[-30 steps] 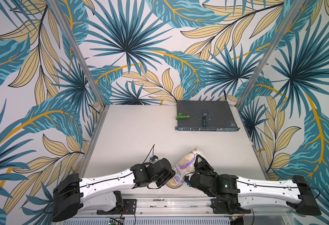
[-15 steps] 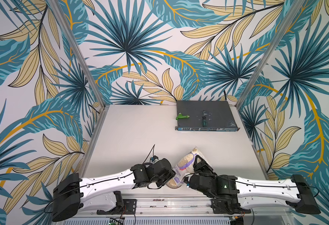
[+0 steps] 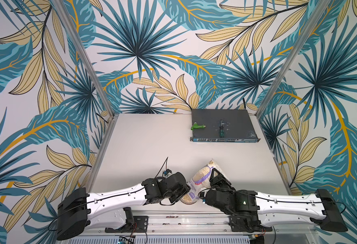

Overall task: Pour the oats into the breakfast bowl
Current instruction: Pour the oats into the bowl.

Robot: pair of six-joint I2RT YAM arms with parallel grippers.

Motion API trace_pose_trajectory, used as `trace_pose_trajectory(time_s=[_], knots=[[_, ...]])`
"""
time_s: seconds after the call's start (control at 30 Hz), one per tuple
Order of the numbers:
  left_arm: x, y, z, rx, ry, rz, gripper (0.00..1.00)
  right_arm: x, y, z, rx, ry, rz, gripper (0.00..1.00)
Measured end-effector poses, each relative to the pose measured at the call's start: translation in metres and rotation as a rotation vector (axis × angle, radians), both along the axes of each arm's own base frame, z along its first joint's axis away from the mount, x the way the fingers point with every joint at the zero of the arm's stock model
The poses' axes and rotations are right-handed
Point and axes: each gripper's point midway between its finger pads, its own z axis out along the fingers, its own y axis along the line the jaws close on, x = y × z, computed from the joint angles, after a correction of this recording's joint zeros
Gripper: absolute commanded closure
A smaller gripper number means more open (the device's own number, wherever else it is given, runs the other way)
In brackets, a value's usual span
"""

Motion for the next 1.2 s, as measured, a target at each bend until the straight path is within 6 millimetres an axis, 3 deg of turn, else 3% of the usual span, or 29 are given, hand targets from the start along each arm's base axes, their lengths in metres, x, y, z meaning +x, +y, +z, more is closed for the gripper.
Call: trace_pose_trajectory(time_s=[0.93,1.2], knots=[[0.002,-0.003,0.003,-0.018,-0.012,0.002,0.53,0.000,-0.001,0.005,-0.005,-0.009,-0.003,1.00],[0.002,-0.005,0.004,-0.025,-0.015,-0.001,0.53,0.000,-0.010,0.002,0.027,-0.007,-0.009,1.00]])
